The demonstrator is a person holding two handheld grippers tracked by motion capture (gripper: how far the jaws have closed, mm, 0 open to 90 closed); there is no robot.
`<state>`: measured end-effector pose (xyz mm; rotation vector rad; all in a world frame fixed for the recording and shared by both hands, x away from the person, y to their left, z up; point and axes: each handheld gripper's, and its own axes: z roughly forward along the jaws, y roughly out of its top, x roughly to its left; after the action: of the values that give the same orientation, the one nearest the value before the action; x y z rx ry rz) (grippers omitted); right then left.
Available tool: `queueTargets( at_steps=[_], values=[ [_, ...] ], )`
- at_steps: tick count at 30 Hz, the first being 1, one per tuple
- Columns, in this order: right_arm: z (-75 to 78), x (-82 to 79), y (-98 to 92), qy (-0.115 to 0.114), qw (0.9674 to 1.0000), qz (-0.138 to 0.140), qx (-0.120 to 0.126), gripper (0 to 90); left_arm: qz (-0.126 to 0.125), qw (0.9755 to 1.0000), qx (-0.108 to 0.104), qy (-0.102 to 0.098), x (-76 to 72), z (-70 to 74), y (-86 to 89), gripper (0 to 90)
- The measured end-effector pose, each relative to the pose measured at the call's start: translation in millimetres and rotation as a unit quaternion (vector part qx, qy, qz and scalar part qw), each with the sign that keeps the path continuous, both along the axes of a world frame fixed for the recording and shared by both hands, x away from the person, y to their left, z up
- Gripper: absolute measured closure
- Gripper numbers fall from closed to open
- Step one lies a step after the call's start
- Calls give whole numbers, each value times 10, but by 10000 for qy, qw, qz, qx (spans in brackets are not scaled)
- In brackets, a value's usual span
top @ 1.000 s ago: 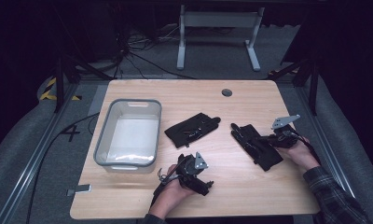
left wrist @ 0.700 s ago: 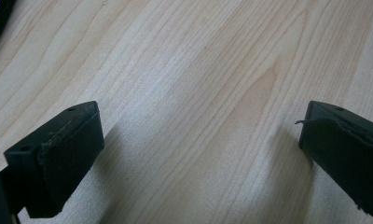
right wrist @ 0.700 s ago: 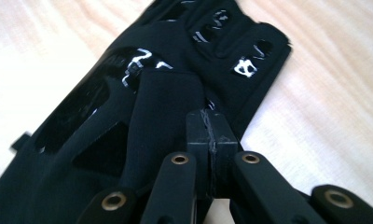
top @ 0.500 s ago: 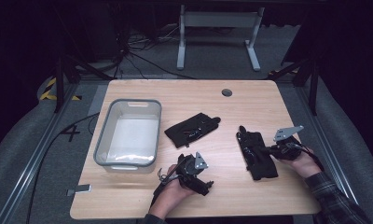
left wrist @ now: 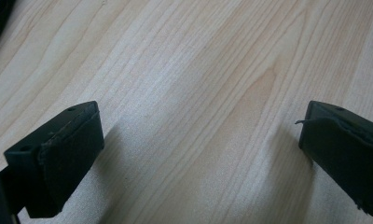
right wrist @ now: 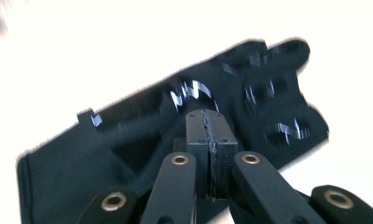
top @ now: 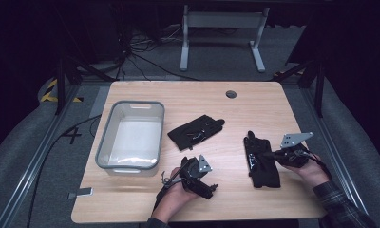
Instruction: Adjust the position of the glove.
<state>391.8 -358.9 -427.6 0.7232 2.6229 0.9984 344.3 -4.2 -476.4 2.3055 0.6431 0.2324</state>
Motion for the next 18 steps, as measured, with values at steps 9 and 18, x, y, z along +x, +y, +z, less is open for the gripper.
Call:
queueTargets(
  at_steps=[9, 18],
  values=[
    [-68, 208, 257, 65, 9998, 164, -95, 900, 1, 10000, -1, 0, 0, 0, 0, 2],
    [-191, 29, 226, 308, 9991, 249, -128, 900, 1, 10000, 1, 2, -1, 0, 0, 2]
  ],
)
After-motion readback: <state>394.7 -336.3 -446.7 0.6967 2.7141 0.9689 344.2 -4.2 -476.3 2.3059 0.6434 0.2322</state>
